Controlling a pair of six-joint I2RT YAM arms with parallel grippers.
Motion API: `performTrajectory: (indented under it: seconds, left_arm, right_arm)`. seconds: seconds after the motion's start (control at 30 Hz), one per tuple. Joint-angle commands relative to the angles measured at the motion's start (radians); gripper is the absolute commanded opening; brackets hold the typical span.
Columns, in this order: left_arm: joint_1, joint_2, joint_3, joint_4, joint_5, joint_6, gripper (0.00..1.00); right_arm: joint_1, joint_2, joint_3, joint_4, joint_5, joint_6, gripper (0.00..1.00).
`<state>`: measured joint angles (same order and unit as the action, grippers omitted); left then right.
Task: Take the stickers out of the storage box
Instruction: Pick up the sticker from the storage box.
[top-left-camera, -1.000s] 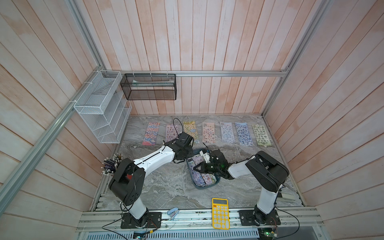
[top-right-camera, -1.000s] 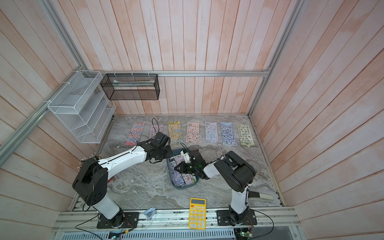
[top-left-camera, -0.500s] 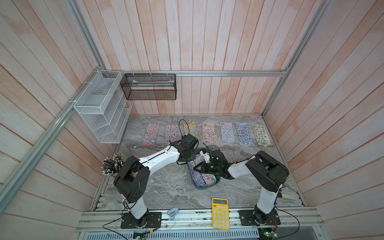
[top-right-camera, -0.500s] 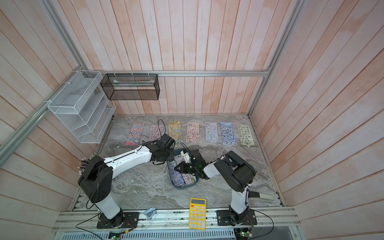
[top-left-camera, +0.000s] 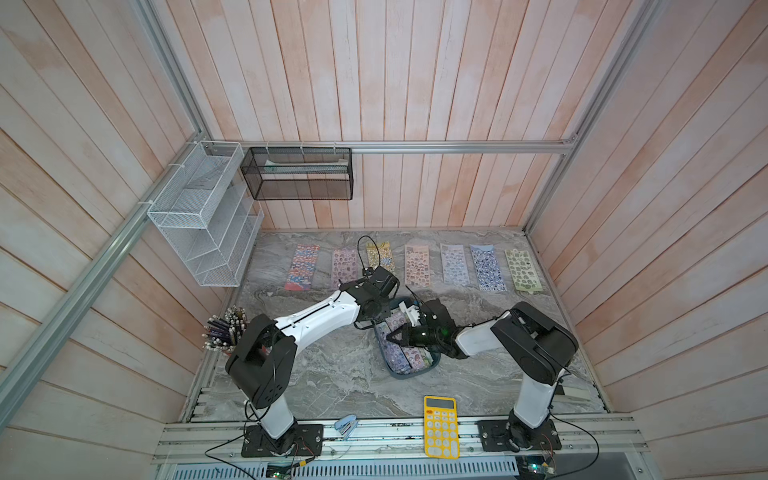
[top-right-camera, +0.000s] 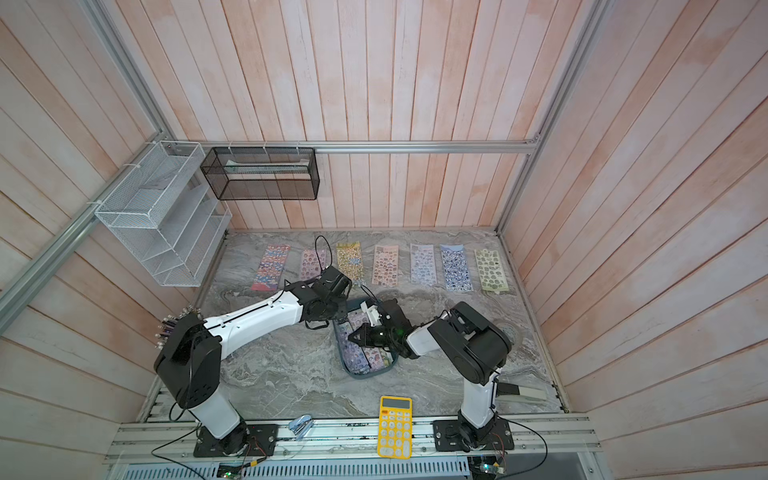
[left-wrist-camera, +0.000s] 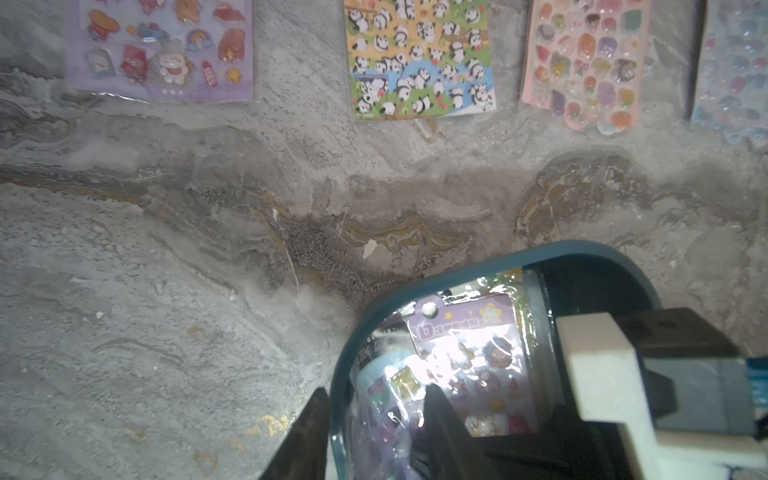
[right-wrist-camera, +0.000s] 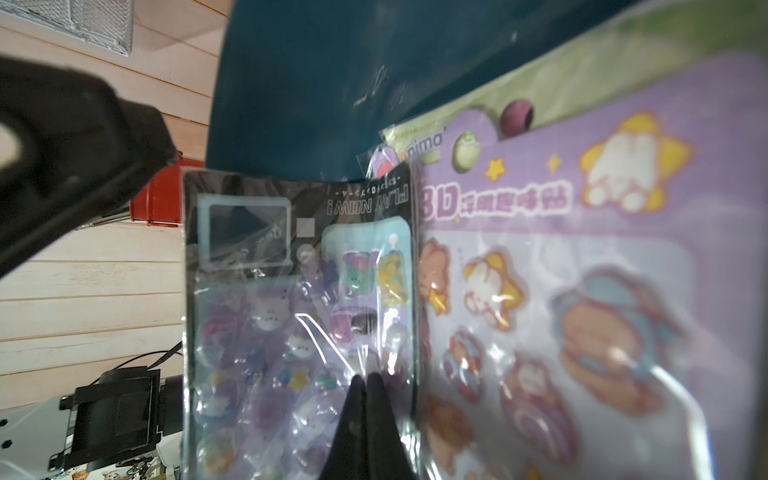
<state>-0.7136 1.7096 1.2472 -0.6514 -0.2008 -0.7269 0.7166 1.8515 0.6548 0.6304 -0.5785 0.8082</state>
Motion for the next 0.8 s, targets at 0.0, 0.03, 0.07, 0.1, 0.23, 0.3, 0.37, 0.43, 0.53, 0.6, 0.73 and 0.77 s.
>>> performTrajectory:
  seconds: [0.0, 0.03, 0.07, 0.1, 0.23, 0.3, 0.37, 0.43, 0.53, 0.6, 0.73, 0.77]
  left_arm:
    - [0.000, -0.009, 0.006, -0.030, -0.030, 0.009, 0.35]
    - [-0.001, -0.003, 0.007, -0.030, -0.021, 0.007, 0.32]
    - [-0.002, 0.005, 0.005, -0.028, -0.012, 0.006, 0.30]
    - [0.000, 0.010, 0.002, -0.025, -0.002, 0.005, 0.27]
    - [-0.008, 0.028, 0.006, -0.017, 0.020, 0.001, 0.18]
    - [-0.010, 0.036, 0.011, -0.019, 0.023, 0.003, 0.16]
    - [-0.012, 0.040, 0.015, -0.023, 0.022, 0.004, 0.16]
    - [-0.012, 0.042, 0.017, -0.027, 0.017, 0.004, 0.17]
    - [-0.012, 0.039, 0.015, -0.028, 0.012, 0.004, 0.23]
    - [-0.012, 0.039, 0.011, -0.022, 0.018, 0.004, 0.23]
    - [-0.012, 0.055, 0.007, -0.013, 0.026, 0.001, 0.18]
    - [-0.012, 0.059, 0.005, -0.016, 0.023, 0.000, 0.17]
  right_arm:
    - [0.000, 0.021, -0.012, -0.120, 0.006, -0.020, 0.00]
    - [-0.001, 0.020, -0.011, -0.124, 0.006, -0.021, 0.00]
    - [0.000, 0.019, -0.012, -0.125, 0.008, -0.021, 0.00]
    - [0.000, 0.018, -0.010, -0.125, 0.008, -0.021, 0.00]
    - [0.000, 0.015, -0.009, -0.129, 0.012, -0.022, 0.00]
    - [-0.001, 0.017, -0.009, -0.130, 0.012, -0.022, 0.00]
    - [0.000, 0.017, -0.009, -0.129, 0.012, -0.021, 0.00]
    - [0.000, 0.017, -0.009, -0.127, 0.012, -0.022, 0.00]
    - [0.000, 0.018, -0.009, -0.127, 0.012, -0.022, 0.00]
    - [0.000, 0.018, -0.009, -0.126, 0.012, -0.020, 0.00]
    - [0.000, 0.014, -0.014, -0.120, 0.015, -0.016, 0.00]
    - [0.000, 0.014, -0.014, -0.121, 0.015, -0.015, 0.00]
